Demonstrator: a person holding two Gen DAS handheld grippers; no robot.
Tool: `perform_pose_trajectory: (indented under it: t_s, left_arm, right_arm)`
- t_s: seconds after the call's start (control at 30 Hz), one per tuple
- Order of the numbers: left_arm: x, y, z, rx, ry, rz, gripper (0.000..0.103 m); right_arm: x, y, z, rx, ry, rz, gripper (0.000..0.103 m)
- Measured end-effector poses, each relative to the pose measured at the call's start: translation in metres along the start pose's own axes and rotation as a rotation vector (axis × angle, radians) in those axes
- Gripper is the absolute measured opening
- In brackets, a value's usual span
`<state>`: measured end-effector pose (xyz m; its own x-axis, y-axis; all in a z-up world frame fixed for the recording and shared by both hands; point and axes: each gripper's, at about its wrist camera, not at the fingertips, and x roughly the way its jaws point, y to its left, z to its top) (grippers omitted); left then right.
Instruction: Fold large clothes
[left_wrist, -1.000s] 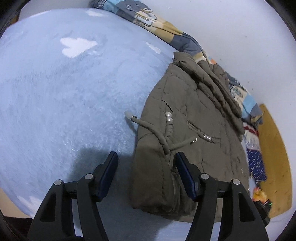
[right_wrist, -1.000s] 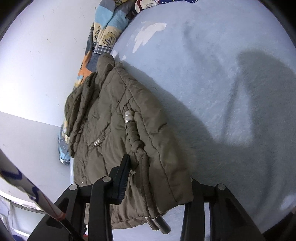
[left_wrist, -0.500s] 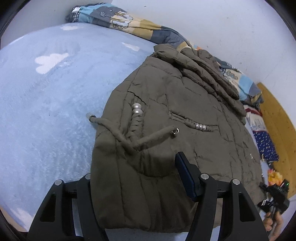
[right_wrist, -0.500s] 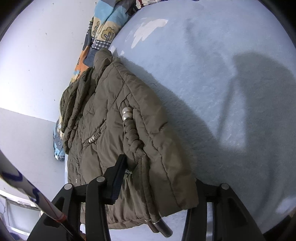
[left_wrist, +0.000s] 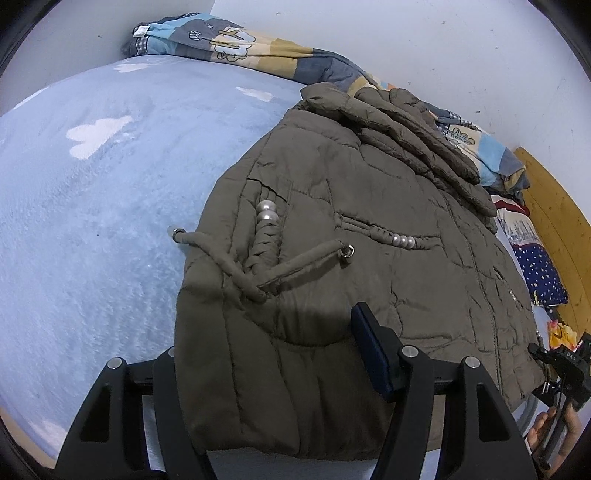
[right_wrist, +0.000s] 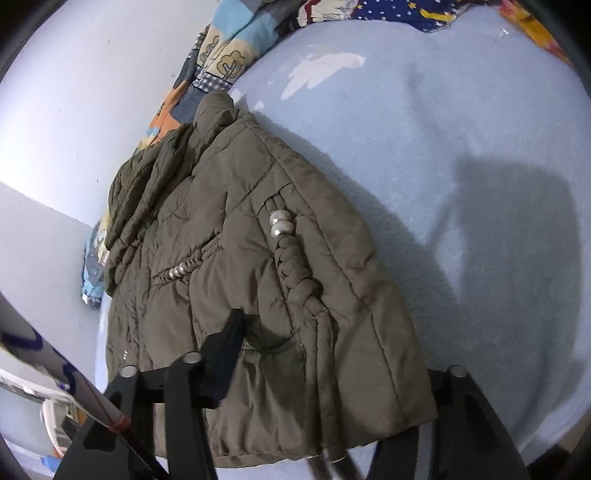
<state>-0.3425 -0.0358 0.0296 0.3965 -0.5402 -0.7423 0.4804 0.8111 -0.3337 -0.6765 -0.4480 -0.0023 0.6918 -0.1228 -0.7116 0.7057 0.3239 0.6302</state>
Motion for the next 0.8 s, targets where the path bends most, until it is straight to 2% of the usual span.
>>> perform_pose_trajectory:
  t_s: [0.07,0.13,0.27,0.37,0.4,0.43,0.53,0.63,0.8]
  left_arm:
    - [0.001,-0.002,0.0,0.016,0.002,0.006,0.066]
    - [0.002,-0.004,-0.001,0.032,0.006,0.009,0.069]
    - [0.005,-0.007,0.001,0.043,0.013,0.012,0.072]
    - [0.003,-0.01,-0.001,0.063,0.005,0.028,0.07]
    - [0.002,-0.011,-0.002,0.073,0.0,0.044,0.064]
    - [0.0,-0.011,-0.002,0.077,-0.01,0.05,0.053]
    - [-0.006,-0.009,0.001,0.064,-0.034,0.035,0.03]
    - [-0.013,-0.008,0.002,0.065,-0.061,0.022,0.02]
    - [-0.028,-0.022,0.002,0.144,-0.133,0.027,0.014]
  right_arm:
    - [0.0,-0.009,0.0,0.054,-0.011,0.034,0.043]
    - [0.001,-0.015,0.0,0.093,-0.015,0.063,0.041]
    - [0.002,-0.013,-0.001,0.074,-0.028,0.071,0.04]
    - [0.004,-0.017,0.001,0.092,-0.005,0.093,0.041]
    - [0.005,-0.018,0.002,0.097,0.003,0.096,0.041]
    - [0.004,-0.017,0.003,0.095,0.006,0.093,0.041]
    - [-0.004,0.0,0.002,0.0,-0.032,0.058,0.022]
    - [-0.015,0.019,0.0,-0.088,-0.083,0.046,0.015]
    - [-0.028,0.026,-0.003,-0.116,-0.128,0.058,0.014]
